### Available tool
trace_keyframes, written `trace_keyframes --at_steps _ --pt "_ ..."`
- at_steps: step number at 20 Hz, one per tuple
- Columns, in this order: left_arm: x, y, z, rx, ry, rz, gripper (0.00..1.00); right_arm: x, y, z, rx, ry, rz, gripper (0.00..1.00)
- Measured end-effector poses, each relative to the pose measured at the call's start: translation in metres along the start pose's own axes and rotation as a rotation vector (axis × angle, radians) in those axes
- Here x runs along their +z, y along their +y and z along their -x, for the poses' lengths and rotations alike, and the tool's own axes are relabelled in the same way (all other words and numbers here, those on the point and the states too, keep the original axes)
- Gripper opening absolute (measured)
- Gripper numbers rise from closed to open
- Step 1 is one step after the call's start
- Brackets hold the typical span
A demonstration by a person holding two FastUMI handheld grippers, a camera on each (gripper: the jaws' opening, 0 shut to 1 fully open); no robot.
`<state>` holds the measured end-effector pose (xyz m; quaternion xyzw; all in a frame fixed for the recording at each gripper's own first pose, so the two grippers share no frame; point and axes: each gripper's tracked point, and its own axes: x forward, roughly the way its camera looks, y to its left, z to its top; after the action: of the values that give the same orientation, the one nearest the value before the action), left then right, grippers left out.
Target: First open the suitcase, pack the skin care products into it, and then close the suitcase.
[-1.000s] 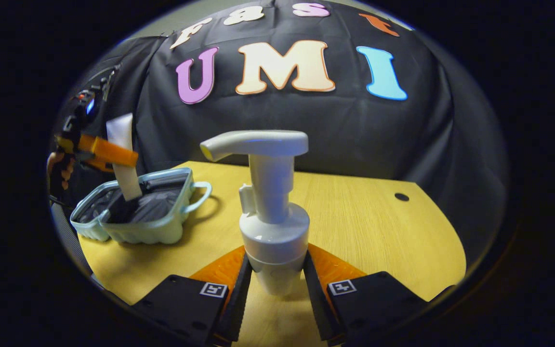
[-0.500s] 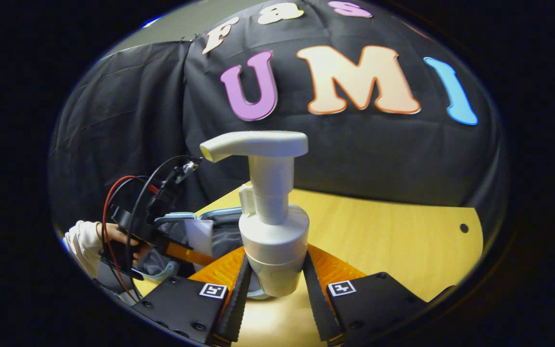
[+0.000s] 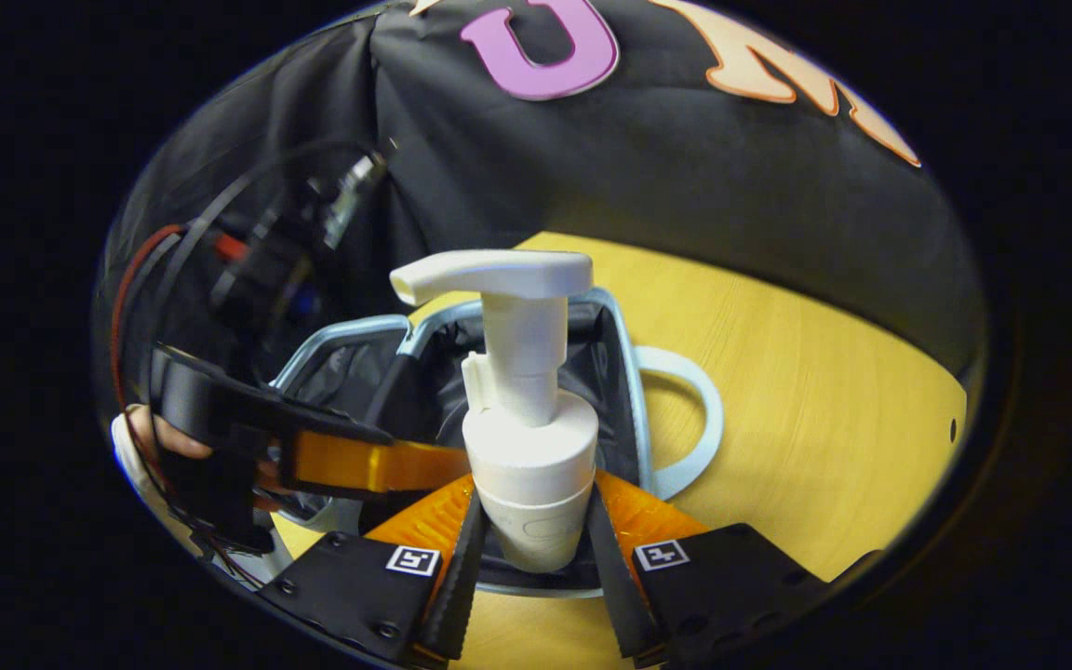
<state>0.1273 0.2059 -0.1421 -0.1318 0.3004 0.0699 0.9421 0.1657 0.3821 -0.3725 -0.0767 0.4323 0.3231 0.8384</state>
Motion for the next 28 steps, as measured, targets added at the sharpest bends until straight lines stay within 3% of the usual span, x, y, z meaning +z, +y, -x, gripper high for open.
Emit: trace_keyframes --at_steps 1,2,6,13,15,17,20,22,27,28 --pt "0.009 0.001 0.012 0.005 -0.054 -0.002 0.75 -0.003 -0.001 -0.004 -0.013 0.028 -0.008 0.6" --pt "0.017 0.002 0.027 0.002 -0.105 0.002 0.9 -0.007 -0.003 -0.009 -0.027 0.055 -0.015 0.6" --pt "0.03 0.027 0.099 0.023 -0.252 0.032 0.92 -0.025 -0.01 -0.035 -0.079 0.131 -0.042 0.61" --pt "0.008 0.158 0.191 0.237 -0.403 0.239 0.92 -0.032 -0.009 -0.053 -0.135 0.178 0.005 0.63" --pt "-0.004 0.215 0.2 0.327 -0.433 0.309 0.92 -0.019 0.003 -0.04 -0.087 0.119 -0.034 0.67" --pt "-0.025 0.268 0.196 0.399 -0.429 0.379 0.92 0.01 0.01 -0.013 -0.054 -0.025 -0.061 0.92" --pt "-0.045 0.325 0.189 0.437 -0.416 0.433 0.93 0.051 0.006 0.054 -0.076 -0.257 0.031 0.99" --pt "-0.056 0.347 0.17 0.409 -0.381 0.466 0.93 0.067 0.009 0.102 -0.079 -0.365 0.054 0.95" --pt "-0.05 0.344 0.148 0.297 -0.342 0.536 0.95 0.073 -0.012 0.193 -0.145 -0.476 0.025 0.98" --pt "-0.048 0.345 0.143 0.284 -0.334 0.542 0.88 0.069 -0.023 0.209 -0.183 -0.476 0.024 0.98"
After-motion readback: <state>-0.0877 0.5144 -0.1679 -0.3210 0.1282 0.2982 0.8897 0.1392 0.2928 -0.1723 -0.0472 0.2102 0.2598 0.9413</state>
